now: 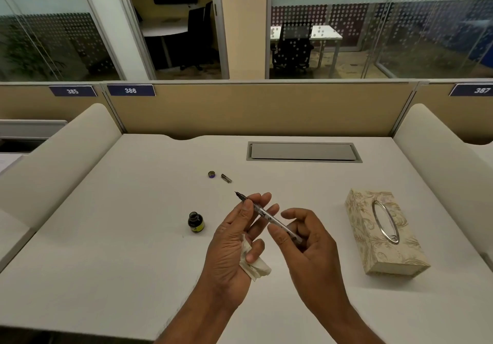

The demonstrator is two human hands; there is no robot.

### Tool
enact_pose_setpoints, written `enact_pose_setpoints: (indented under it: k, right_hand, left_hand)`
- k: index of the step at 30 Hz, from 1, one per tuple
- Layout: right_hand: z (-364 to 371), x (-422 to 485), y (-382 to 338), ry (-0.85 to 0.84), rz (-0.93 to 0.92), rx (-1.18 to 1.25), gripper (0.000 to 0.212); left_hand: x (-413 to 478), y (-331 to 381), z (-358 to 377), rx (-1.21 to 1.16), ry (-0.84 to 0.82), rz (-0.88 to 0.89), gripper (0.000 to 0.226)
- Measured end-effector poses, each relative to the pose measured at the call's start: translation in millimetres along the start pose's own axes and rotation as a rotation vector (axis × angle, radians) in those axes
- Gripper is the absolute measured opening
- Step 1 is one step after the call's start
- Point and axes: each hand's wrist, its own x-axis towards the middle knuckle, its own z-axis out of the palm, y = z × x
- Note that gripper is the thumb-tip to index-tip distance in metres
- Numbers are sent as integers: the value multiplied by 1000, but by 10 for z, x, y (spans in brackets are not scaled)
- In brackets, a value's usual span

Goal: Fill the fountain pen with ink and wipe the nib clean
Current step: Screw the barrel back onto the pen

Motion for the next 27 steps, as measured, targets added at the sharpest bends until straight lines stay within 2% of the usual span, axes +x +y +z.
enact_pose_setpoints:
  k: [5, 7, 12, 17, 19, 21, 23, 27]
  right_hand:
    - [33, 41, 15, -35, 69, 39, 16]
    - [38, 51, -2, -28, 55, 31, 6]
    - [77, 57, 30, -24, 8, -26, 14]
    - [85, 43, 8, 1, -4, -36, 7]
    - [87, 45, 4, -1, 7, -35, 14]
    - [89, 50, 5, 10, 15, -15, 5]
    - [91, 38, 10, 27, -4, -38, 9]
    - [108, 29, 20, 55, -64, -88, 2]
  left_hand:
    - [18, 9, -24, 5, 6, 4, 25]
    - [20, 11, -25, 9, 5, 5, 25]
    - [43, 17, -40, 10, 3, 2, 26]
    - [62, 29, -55, -11, 5, -5, 25]
    - [69, 31, -63, -17, 4, -13, 25]
    - [70, 35, -70, -24, 2, -16, 26]
    - [68, 40, -69, -36, 1, -21, 27]
    - [70, 39, -72, -39, 8, -16, 24]
